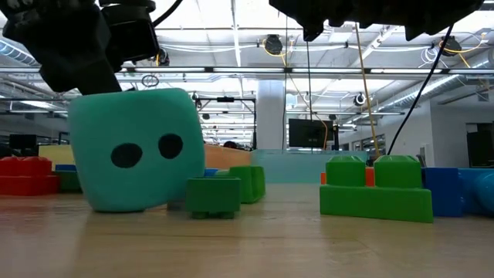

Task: Pick & Place Toys
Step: Put the blue dice into the orange bin

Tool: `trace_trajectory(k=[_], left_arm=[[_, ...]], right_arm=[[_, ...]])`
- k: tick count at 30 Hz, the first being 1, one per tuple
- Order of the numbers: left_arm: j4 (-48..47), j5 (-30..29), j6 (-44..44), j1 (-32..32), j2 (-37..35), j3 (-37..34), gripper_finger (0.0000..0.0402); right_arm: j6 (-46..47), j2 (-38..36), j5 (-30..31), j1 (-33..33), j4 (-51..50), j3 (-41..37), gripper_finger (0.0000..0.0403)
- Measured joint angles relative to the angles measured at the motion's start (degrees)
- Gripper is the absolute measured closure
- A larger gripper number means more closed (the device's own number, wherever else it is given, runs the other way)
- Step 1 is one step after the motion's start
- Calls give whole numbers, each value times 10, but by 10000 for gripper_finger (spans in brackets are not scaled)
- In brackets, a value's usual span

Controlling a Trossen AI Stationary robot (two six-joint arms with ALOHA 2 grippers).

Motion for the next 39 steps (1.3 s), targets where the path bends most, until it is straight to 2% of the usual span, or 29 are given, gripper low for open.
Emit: trace_trajectory(k=[4, 7, 19, 25, 39], left_arm=[[-4, 2, -13, 0, 0, 0, 200], [-4, 2, -13, 0, 0, 0, 220], [8, 9, 19, 3, -11, -1, 241], [8, 8, 46, 2, -46, -2, 276], [7, -16, 78, 2, -128, -2, 286]], right_arm=[[-1, 0, 0, 0, -1, 0, 248], [-2, 0, 0, 0, -4, 0, 248], [-2, 0, 0, 0, -13, 0, 248], [-2, 0, 0, 0, -13, 0, 248], [-2, 0, 0, 0, -13, 0, 248]])
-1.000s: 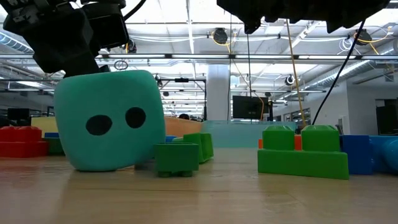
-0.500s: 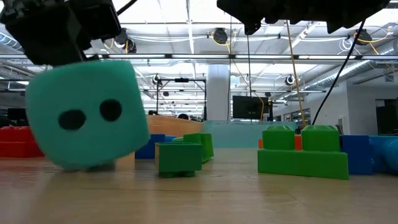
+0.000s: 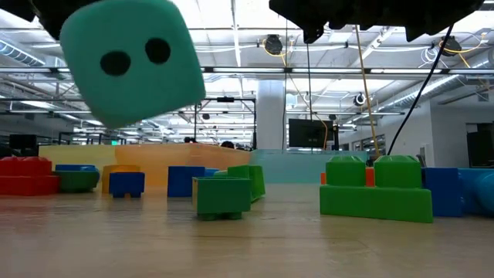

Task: Pick & Place Toys
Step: Put the blue dice into the orange bin

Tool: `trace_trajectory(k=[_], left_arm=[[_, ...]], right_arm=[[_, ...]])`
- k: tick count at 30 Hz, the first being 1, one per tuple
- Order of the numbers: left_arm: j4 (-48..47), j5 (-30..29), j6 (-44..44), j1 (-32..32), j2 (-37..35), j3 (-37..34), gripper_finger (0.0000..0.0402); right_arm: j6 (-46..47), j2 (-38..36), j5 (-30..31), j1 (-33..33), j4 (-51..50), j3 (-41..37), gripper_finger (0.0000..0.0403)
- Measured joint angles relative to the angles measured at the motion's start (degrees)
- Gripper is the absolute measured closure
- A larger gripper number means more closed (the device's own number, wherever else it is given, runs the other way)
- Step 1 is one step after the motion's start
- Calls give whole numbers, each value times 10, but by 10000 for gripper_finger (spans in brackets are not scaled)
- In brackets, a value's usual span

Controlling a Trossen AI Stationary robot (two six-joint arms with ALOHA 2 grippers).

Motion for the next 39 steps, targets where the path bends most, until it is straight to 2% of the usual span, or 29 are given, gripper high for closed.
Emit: trace_trajectory(k=[8, 14, 23, 30, 39], left_arm=[[-3, -27, 22, 0, -70, 0, 287], [-3, -86, 55, 0, -135, 1, 287], [-4, -240, 112, 0, -214, 1, 287], [-3, -346, 156, 0, -242, 1, 287], [1, -559, 219, 1, -240, 1, 287]], right_arm=[[0, 0, 0, 0, 0, 0, 248], [0, 0, 0, 0, 0, 0, 248], [0, 0, 0, 0, 0, 0, 248], [0, 0, 0, 0, 0, 0, 248], [0, 0, 0, 0, 0, 0, 248]])
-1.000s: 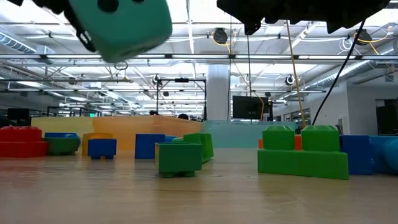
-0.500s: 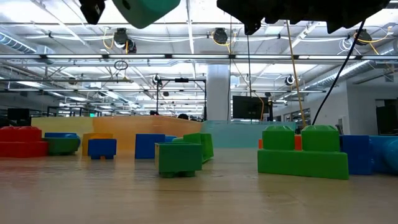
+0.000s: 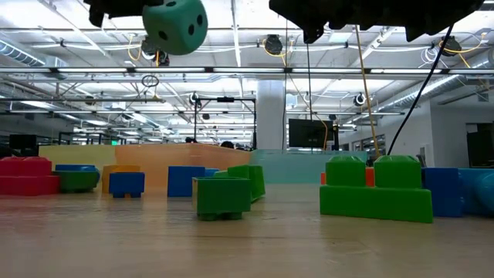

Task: Pick & Place Toys
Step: Put the blue dice into the orange bin

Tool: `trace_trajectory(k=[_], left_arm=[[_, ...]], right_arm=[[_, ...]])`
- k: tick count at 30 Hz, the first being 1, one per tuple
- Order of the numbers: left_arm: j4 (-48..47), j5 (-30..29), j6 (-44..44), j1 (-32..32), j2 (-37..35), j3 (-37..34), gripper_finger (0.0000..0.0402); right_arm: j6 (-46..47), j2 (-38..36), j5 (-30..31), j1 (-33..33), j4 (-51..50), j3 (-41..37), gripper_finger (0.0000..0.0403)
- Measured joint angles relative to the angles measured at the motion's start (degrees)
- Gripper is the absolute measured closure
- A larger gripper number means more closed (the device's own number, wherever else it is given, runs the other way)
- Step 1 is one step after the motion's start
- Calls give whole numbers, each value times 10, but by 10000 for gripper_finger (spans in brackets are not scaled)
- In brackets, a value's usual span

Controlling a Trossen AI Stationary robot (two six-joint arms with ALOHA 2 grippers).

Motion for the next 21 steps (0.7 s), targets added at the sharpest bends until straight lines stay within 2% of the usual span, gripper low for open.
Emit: trace_trajectory(k=[6, 13, 16, 21], left_arm=[[0, -65, 27, 0, 0, 0, 287], [11, -99, 70, 6, 0, 8, 287], [-24, -99, 70, 20, 0, 36, 287], [-135, -87, 49, 47, 9, 95, 287]], right_arm=[[0, 0, 0, 0, -2, 0, 248], [0, 0, 0, 0, -2, 0, 248], [0, 0, 0, 0, -2, 0, 248], [0, 0, 0, 0, -2, 0, 248]])
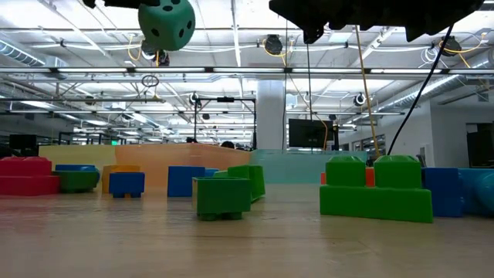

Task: Pick & Place Toys
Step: Put the blue dice into the orange bin

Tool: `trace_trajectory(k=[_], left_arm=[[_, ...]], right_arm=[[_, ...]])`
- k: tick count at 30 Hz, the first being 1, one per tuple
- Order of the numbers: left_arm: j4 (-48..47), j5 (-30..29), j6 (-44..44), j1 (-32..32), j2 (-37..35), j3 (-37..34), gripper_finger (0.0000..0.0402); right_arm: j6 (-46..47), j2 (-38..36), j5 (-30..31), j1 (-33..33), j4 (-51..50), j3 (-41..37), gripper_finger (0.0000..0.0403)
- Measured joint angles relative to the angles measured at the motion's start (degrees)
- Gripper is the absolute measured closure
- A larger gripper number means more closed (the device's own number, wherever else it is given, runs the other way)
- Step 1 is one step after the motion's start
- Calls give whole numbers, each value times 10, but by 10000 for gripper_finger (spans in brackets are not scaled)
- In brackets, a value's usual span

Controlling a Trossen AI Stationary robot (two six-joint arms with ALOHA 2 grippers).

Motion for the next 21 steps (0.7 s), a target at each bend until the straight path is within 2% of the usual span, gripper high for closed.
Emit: trace_trajectory(k=[6, 10, 16, 21], left_arm=[[-111, 77, -32, 49, 41, 37, 287], [-167, 79, -41, 80, 86, 37, 287], [-201, 84, -39, 99, 157, 36, 287], [-226, 129, -47, 105, 215, 36, 287]], right_arm=[[0, 0, 1, 0, -2, 0, 248], [-5, 0, 1, 0, -3, 0, 248], [-5, 0, 2, 0, -6, 0, 248], [-5, 0, 2, 0, -7, 0, 248]])
